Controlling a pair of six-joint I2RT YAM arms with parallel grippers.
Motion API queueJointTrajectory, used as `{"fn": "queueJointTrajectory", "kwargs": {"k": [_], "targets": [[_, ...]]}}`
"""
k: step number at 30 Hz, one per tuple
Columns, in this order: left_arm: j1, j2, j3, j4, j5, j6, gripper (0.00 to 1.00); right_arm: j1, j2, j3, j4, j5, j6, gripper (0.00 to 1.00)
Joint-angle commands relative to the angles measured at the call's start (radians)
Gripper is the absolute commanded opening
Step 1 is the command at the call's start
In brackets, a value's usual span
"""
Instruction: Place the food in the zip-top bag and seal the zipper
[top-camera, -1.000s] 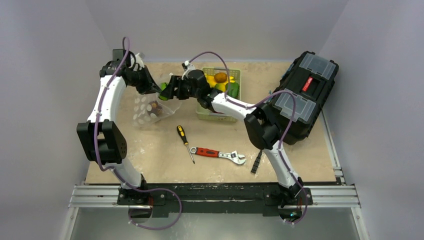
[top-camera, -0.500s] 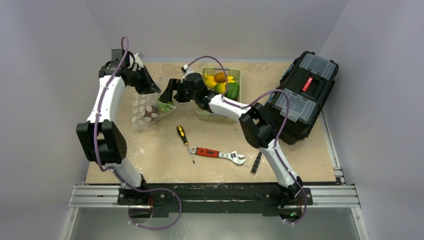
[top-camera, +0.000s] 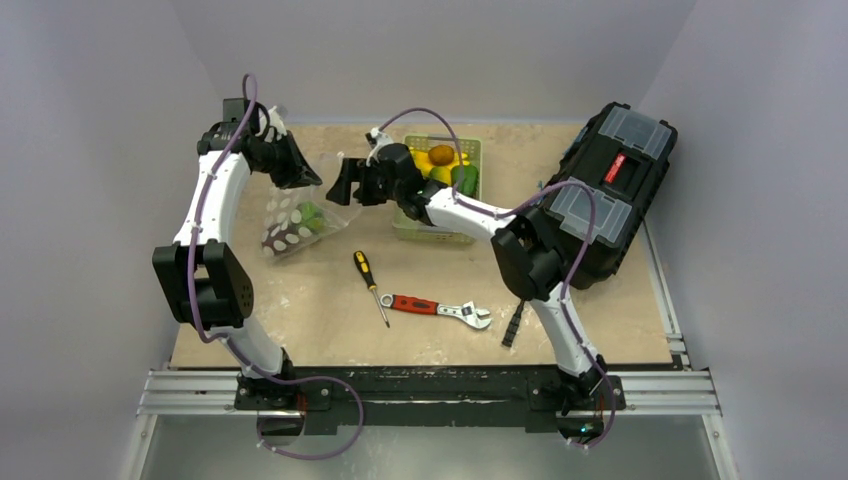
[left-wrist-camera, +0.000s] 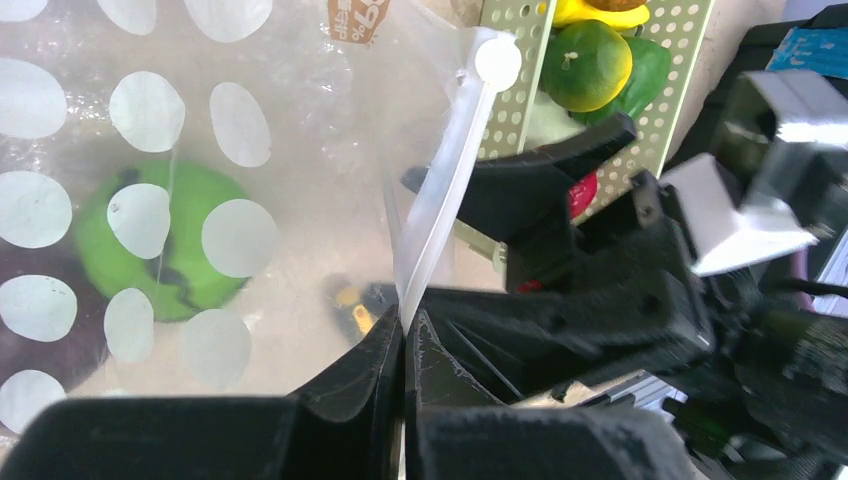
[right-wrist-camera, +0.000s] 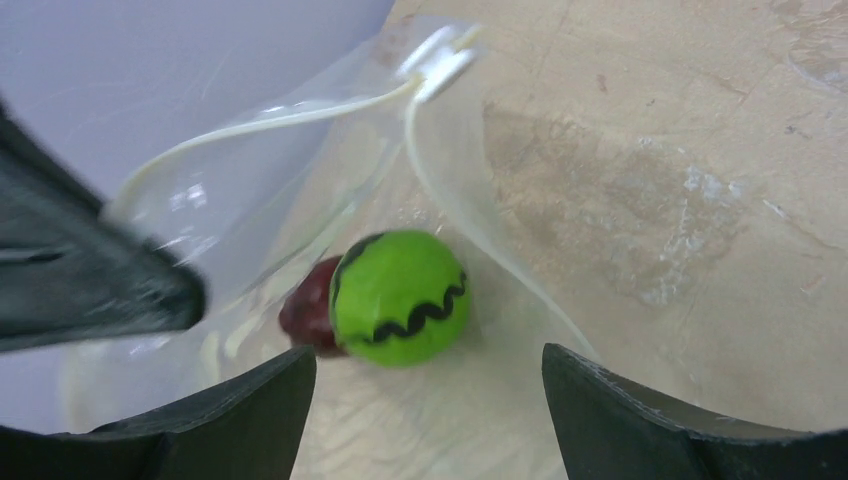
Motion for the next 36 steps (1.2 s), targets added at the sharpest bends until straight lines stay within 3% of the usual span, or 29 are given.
{"fn": "queueJointTrajectory", "kwargs": {"k": [1, 10, 19, 29, 36], "targets": [[0.009, -0.036, -0.004, 0.032, 0.034, -0.023, 0.0, -0.002, -0.18, -0.067, -0.015, -0.011, -0.09, 0.83], [0.01, -0.03, -0.006, 0.036, 0.041, -0.025, 0.0, -0.042, -0.403, -0.272, -0.128, 0.048, -0.214, 0.84], [0.01, -0.023, -0.006, 0.038, 0.044, -0.026, 0.0, -0.116, -0.52, -0.409, -0.349, 0.225, -0.309, 0.86], [0.01, -0.017, -0.006, 0.037, 0.045, -0.024, 0.0, -0.134, -0.469, -0.377, -0.49, 0.486, -0.384, 0.97], [0.009, -0.014, -0.003, 0.035, 0.04, -0.023, 0.0, -0.134, -0.395, -0.354, -0.473, 0.453, -0.391, 0.97]]}}
